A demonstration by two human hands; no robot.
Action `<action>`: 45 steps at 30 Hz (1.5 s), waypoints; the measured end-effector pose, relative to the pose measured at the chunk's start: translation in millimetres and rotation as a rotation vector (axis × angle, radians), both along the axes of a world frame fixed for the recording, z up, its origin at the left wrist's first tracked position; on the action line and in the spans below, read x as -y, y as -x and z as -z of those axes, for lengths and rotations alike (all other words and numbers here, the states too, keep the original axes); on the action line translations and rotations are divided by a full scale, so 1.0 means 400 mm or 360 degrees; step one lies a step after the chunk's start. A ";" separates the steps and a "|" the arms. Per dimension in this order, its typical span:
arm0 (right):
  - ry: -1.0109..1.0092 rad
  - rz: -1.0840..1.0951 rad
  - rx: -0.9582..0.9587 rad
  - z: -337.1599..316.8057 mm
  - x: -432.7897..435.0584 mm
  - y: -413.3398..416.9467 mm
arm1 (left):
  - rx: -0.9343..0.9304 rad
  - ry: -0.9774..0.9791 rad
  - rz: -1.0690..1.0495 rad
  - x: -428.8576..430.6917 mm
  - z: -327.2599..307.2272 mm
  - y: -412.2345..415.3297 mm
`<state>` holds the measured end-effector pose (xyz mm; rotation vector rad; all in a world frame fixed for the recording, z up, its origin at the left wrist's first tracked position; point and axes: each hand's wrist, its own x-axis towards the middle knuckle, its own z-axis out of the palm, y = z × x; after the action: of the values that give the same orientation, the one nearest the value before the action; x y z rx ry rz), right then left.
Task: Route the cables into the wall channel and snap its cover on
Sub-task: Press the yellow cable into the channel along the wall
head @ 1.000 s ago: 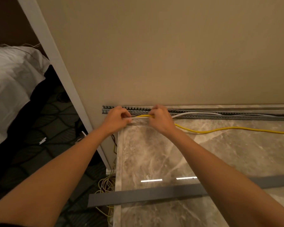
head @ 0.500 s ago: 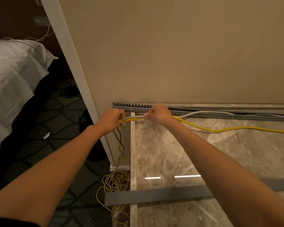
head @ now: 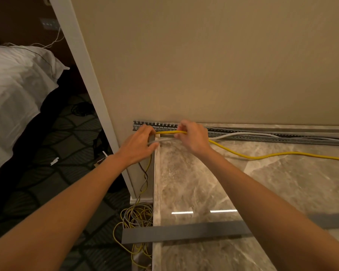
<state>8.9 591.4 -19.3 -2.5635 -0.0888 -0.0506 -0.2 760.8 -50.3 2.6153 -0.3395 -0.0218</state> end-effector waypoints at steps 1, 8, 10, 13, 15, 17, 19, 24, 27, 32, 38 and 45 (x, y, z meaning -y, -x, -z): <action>0.0014 -0.0058 0.0040 0.002 0.001 0.009 | 0.0052 -0.0004 0.0034 0.003 -0.005 0.001; -0.0382 -0.0293 -0.0248 0.014 0.035 0.042 | 0.0048 -0.0496 0.0089 0.050 -0.048 -0.010; -0.0351 -0.0240 -0.0278 0.010 0.046 0.037 | 0.0037 -0.0513 0.0064 0.053 -0.046 0.000; -0.0182 -0.0239 -0.0185 0.017 0.049 0.034 | 0.0100 -0.0646 -0.0026 0.043 -0.035 0.017; -0.0127 -0.0238 -0.0118 0.021 0.045 0.032 | 0.0149 -0.0600 -0.0050 0.031 -0.033 0.031; -0.0131 -0.0214 -0.0071 0.023 0.040 0.034 | 0.0096 -0.0559 0.0004 0.022 -0.035 0.040; -0.0172 -0.0184 -0.0051 0.021 0.035 0.037 | -0.0029 -0.0580 0.0083 0.016 -0.036 0.043; -0.0472 -0.0100 -0.0206 -0.001 0.037 0.031 | -0.0013 -0.0427 -0.0227 0.015 -0.016 0.050; -0.0640 -0.0042 -0.0239 -0.016 0.038 0.031 | 0.0069 -0.0432 -0.0320 0.024 -0.013 0.039; -0.0715 -0.0005 -0.0191 -0.025 0.033 0.031 | 0.0044 -0.0589 -0.0543 0.043 -0.007 0.011; -0.0578 -0.0079 -0.0125 -0.043 0.044 0.009 | -0.0160 -0.0441 -0.0533 0.037 -0.023 -0.028; -0.0337 -0.0086 -0.0038 -0.015 0.033 -0.025 | 0.0042 -0.0432 -0.0335 0.019 -0.030 -0.054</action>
<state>19.1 578.2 -13.1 -2.3481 -0.1362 -0.0086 21.3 753.3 -38.1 2.9093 -0.0711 0.0408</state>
